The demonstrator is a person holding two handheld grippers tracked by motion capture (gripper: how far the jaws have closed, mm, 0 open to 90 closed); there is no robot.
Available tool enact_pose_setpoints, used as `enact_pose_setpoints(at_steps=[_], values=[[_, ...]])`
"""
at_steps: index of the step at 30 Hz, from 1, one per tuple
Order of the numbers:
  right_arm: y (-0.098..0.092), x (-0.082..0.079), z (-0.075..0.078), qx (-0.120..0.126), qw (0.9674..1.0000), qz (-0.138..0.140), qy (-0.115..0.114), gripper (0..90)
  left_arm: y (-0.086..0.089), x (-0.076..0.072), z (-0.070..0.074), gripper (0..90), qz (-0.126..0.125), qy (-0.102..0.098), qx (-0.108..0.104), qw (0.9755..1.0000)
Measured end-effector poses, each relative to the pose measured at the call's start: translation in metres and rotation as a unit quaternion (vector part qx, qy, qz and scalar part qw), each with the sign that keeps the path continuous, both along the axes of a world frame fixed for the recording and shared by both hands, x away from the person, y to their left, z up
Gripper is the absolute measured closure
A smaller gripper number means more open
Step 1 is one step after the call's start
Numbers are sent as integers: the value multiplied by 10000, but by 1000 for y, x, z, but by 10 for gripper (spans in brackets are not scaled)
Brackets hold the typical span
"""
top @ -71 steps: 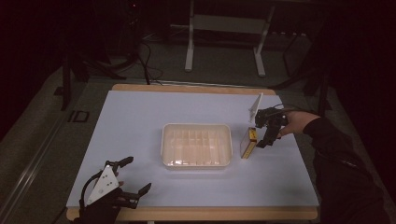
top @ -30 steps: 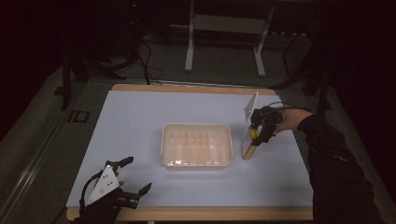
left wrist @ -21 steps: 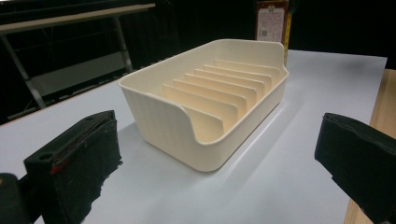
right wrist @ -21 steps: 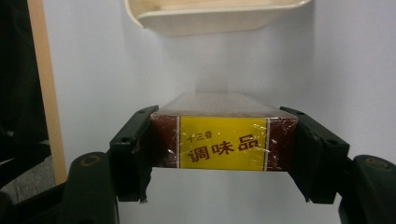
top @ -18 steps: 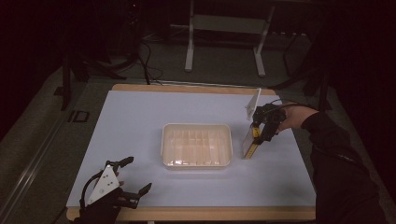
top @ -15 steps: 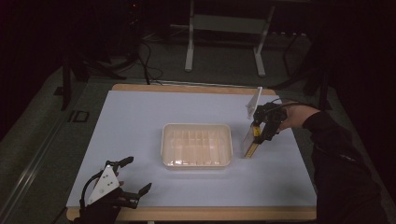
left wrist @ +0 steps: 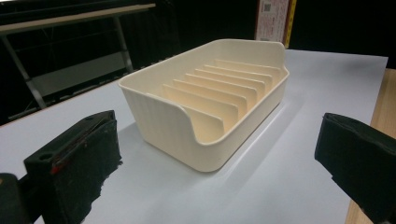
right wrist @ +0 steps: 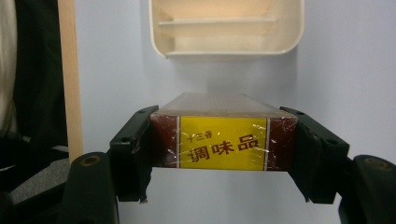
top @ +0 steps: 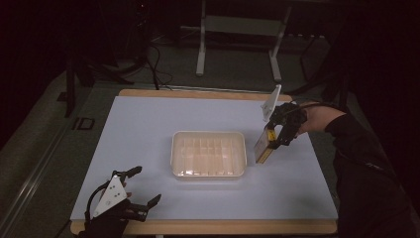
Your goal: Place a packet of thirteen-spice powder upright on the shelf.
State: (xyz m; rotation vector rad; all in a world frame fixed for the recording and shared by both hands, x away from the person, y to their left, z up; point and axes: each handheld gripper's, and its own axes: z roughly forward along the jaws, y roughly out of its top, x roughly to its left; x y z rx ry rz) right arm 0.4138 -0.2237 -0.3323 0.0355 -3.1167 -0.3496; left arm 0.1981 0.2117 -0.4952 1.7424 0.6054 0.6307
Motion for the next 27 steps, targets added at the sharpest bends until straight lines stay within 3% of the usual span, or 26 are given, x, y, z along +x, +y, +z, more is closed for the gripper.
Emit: enact_pose_setpoints(at_steps=[16, 27], values=[[21, -5, 23, 5, 9999, 130, -97, 320, 0, 0, 0, 3, 2, -6, 2, 10000], [36, -6, 29, -27, 9997, 212, -145, 320, 0, -1, 0, 3, -8, -11, 4, 10000]])
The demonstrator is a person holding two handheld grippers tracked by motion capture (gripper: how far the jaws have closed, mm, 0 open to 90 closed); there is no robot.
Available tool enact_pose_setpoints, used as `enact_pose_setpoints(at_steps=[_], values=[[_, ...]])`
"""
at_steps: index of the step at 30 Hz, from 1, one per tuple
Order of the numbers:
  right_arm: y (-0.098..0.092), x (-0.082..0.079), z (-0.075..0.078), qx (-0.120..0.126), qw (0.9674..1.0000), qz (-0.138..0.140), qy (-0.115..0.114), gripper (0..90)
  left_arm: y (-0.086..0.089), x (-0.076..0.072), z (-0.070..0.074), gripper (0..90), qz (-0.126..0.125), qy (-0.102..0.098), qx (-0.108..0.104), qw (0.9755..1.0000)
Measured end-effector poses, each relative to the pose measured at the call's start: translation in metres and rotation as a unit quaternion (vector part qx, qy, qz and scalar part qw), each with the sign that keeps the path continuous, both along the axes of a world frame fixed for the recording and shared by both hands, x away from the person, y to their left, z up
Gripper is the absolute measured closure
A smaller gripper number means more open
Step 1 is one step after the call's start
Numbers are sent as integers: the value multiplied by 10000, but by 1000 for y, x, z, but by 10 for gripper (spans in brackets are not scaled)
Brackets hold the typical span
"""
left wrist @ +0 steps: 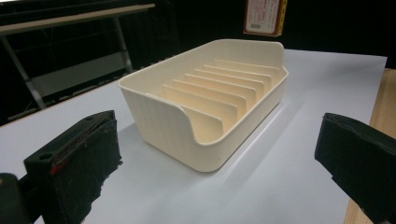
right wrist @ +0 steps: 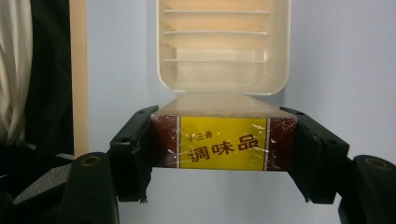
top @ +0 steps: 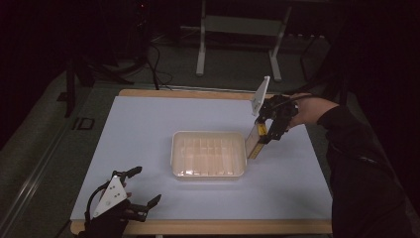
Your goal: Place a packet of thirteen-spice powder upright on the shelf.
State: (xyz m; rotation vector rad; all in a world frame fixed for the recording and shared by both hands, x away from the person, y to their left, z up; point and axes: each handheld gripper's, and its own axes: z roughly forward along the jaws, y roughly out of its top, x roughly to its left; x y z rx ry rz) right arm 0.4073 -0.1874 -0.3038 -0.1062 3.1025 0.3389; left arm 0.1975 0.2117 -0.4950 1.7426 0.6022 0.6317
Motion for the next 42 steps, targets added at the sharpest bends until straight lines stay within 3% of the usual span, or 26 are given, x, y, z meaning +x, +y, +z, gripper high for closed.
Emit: enact_pose_setpoints(at_steps=[21, 42], values=[[29, -6, 2, -25, 9999, 148, -24, 320, -1, 0, 0, 3, -36, 16, 16, 10000], [74, -9, -14, 349, 9979, 539, 122, 320, -1, 0, 0, 3, -43, -7, 13, 10000]])
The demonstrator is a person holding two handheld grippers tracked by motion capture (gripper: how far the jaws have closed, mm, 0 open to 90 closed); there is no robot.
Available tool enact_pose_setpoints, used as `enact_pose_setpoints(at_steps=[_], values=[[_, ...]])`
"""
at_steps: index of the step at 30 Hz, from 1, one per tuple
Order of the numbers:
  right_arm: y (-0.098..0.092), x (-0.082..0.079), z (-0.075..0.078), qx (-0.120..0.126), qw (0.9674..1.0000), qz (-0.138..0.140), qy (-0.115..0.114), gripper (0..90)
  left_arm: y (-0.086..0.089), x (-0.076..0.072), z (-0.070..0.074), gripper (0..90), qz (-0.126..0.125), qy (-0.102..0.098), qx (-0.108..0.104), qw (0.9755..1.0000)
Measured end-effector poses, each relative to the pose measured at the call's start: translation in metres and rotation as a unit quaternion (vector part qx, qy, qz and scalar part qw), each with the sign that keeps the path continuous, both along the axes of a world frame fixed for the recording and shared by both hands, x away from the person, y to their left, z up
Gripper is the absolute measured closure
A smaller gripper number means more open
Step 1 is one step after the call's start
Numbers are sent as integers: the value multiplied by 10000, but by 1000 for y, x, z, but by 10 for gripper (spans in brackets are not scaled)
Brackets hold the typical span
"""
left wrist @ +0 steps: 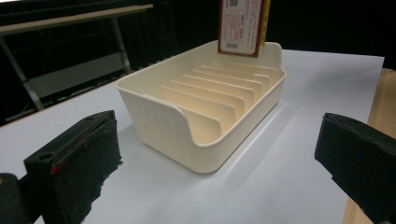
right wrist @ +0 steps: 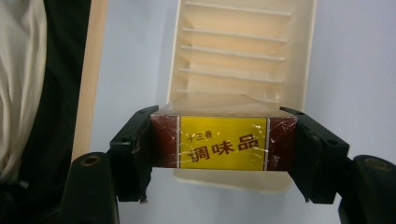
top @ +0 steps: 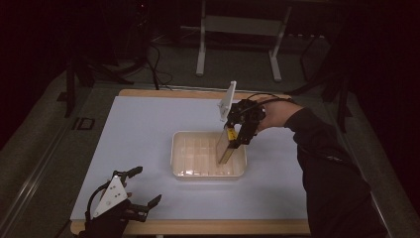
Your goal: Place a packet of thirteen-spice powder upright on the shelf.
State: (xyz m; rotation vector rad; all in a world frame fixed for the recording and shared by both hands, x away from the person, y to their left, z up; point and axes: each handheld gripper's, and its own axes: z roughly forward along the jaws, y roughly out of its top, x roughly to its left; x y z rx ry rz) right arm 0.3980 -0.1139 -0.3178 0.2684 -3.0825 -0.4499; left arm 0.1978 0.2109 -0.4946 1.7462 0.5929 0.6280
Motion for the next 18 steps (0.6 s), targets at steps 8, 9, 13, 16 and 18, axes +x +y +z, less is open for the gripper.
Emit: enact_pose_setpoints(at_steps=[8, 9, 13, 16, 18], values=[[18, 2, -5, 134, 9999, 5, 15, 320, 0, 0, 0, 3, -15, -18, 12, 10000], [21, 2, -5, 165, 9999, -29, -4, 320, 0, 0, 0, 3, -13, -19, 12, 10000], [30, 4, -7, 267, 9996, -67, -30, 320, 0, 0, 0, 3, -14, -28, 10, 10000], [34, 7, -11, 311, 9995, -112, -16, 320, 0, 0, 0, 3, -17, -34, 27, 10000], [35, 8, -12, 321, 9994, -108, -20, 320, 0, 0, 0, 3, -20, -36, 27, 10000]])
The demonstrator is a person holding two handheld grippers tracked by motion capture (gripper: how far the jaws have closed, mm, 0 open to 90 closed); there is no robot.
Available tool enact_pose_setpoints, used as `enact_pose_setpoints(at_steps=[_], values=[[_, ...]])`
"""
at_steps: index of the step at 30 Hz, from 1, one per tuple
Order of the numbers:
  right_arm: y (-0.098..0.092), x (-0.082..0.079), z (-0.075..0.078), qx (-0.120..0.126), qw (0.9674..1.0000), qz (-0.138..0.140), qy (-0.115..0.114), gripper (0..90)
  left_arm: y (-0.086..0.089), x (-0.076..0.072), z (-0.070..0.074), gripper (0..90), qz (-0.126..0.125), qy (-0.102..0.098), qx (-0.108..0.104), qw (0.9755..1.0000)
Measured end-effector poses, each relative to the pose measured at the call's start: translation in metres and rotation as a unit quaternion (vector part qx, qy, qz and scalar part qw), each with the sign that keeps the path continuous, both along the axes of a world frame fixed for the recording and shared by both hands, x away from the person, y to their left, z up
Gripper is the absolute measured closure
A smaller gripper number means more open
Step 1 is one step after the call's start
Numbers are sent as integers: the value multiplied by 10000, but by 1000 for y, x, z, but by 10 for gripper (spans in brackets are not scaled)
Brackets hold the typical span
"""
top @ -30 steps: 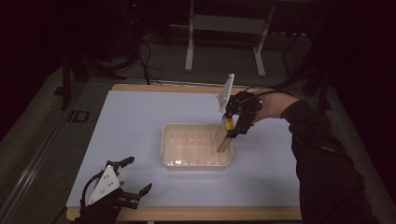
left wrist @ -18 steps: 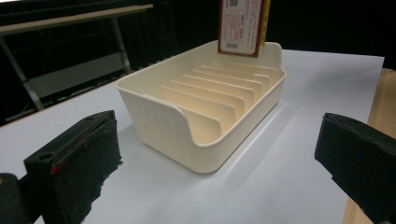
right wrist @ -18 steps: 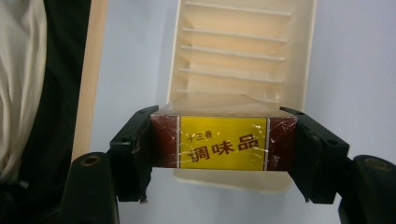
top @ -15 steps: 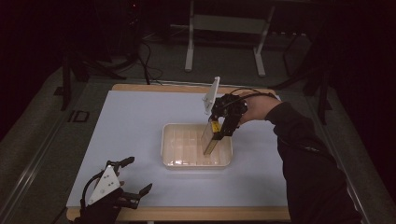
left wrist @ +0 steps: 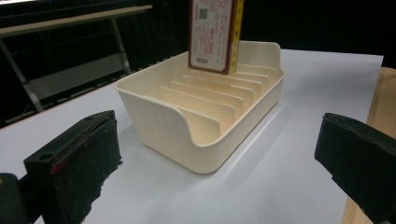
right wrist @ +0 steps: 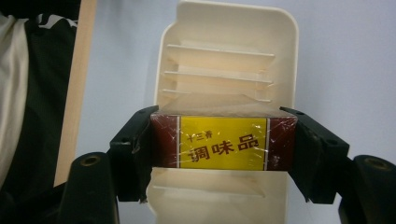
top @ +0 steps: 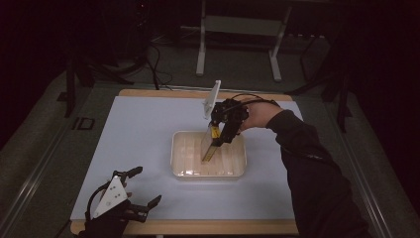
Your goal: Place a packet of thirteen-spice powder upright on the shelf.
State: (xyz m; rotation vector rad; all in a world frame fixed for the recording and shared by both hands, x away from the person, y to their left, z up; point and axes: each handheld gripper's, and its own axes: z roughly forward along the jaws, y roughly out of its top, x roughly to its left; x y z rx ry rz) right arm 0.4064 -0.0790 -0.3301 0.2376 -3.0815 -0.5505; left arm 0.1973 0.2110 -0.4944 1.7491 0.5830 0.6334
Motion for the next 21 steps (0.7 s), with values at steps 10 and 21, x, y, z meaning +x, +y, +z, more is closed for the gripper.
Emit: enact_pose_setpoints(at_steps=[10, 21], values=[[4, 8, -17, -36, 9999, -79, 85, 320, 0, 0, 0, 3, -7, 14, 10, 10000], [5, 13, -35, -141, 9994, -234, 207, 320, -1, 1, 0, 3, -16, 13, 27, 10000]])
